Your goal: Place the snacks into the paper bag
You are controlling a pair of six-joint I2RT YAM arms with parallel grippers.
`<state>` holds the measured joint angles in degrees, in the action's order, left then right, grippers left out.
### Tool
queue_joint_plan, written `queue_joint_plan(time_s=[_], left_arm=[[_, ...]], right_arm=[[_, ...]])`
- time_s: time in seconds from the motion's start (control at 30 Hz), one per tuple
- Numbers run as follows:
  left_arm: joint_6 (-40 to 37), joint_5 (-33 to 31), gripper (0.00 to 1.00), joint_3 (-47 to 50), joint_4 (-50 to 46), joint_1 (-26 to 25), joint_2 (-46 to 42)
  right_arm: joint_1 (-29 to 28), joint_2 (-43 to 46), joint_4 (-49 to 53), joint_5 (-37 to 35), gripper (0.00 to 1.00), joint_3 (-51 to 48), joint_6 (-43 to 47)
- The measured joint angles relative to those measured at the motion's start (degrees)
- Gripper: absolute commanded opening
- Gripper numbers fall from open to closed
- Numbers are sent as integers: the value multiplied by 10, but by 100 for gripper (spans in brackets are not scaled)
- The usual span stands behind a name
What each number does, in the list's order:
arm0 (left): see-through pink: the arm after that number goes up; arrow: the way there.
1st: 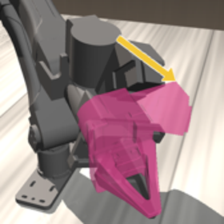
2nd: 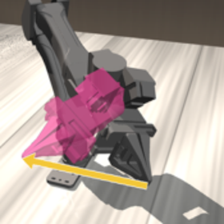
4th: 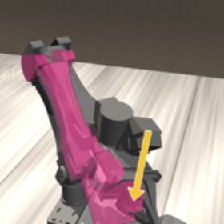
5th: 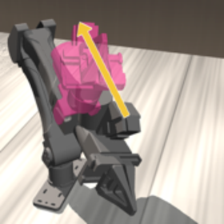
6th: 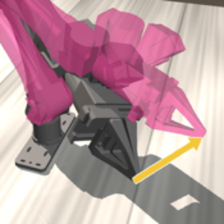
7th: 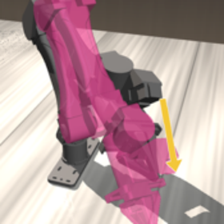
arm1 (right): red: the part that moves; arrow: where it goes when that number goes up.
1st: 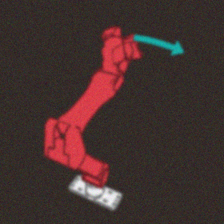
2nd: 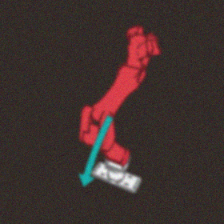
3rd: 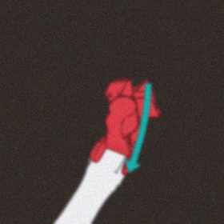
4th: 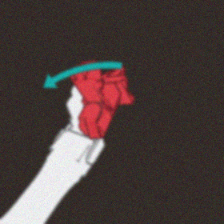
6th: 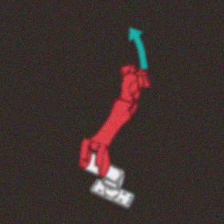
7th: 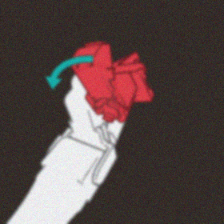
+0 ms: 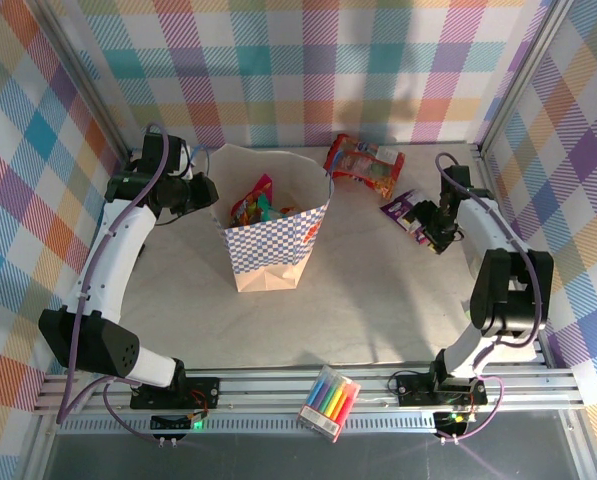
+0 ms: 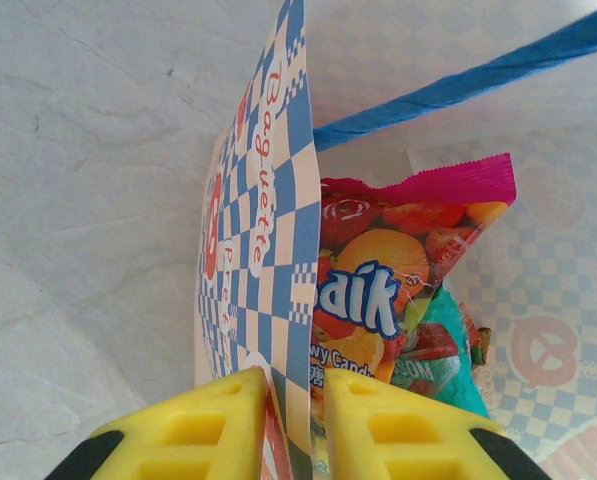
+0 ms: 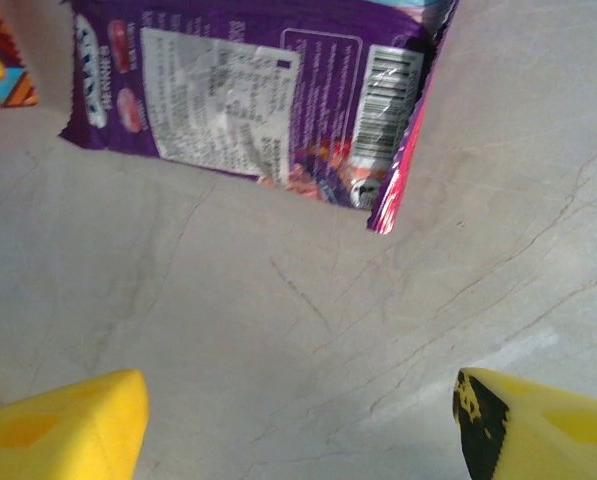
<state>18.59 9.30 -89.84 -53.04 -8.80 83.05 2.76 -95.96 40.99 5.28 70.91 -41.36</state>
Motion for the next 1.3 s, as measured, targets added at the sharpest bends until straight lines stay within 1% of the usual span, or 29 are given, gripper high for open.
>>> queue_joint_plan(time_s=[0.2,0.47,0.67,1.1,1.3], left_arm=[[0,0,24,0,-7,0,2],[0,-2,23,0,-9,0,5],[0,-11,24,0,-9,0,6],[-1,-17,23,-2,-9,0,20],[-2,-19,23,-5,-10,0,24]], right_arm=[[14,-38,-12,2,79,0,0],[19,-74,-21,2,78,3,2],[22,-107,-27,2,77,27,2],[31,-147,-34,4,75,73,3],[33,-174,-33,4,69,95,11]])
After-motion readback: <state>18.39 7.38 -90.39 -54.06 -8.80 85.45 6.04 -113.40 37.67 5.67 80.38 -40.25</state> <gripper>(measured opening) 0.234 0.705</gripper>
